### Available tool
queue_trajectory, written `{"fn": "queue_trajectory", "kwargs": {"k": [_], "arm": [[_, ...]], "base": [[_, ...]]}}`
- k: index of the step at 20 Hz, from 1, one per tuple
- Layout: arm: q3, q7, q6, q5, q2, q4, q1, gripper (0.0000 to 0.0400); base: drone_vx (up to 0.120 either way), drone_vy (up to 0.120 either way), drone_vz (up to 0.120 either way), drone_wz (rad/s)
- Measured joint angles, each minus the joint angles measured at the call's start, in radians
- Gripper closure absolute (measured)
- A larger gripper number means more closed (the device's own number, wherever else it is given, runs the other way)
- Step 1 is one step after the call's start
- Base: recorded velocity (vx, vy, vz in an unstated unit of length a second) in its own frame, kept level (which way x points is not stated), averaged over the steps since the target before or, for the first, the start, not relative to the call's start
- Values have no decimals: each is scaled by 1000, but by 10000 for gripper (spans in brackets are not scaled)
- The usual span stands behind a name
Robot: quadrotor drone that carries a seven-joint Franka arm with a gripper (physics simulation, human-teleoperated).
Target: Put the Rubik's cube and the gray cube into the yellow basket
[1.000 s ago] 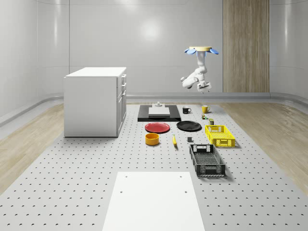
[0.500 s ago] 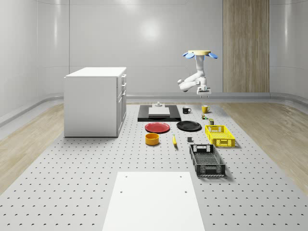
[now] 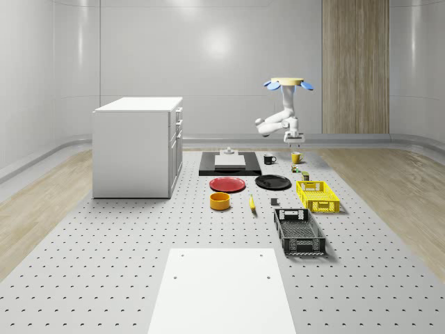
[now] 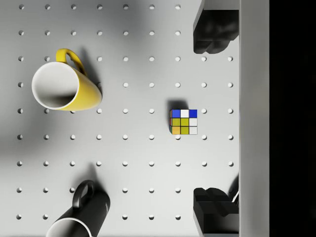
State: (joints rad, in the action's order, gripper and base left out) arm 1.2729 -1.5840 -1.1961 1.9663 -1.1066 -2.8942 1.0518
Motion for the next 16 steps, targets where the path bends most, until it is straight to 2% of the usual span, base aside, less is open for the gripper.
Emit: {"fn": "queue_trajectory", "kwargs": {"k": [9, 12, 16], "arm": [[17, -19, -40, -24, -47, 3, 21, 0], [22, -24, -53, -32, -62, 4, 26, 0], [28, -30, -71, -42, -82, 6, 33, 0]], "base": [[0, 0, -120, 0], [93, 0, -120, 0], [10, 0, -120, 0]]}}
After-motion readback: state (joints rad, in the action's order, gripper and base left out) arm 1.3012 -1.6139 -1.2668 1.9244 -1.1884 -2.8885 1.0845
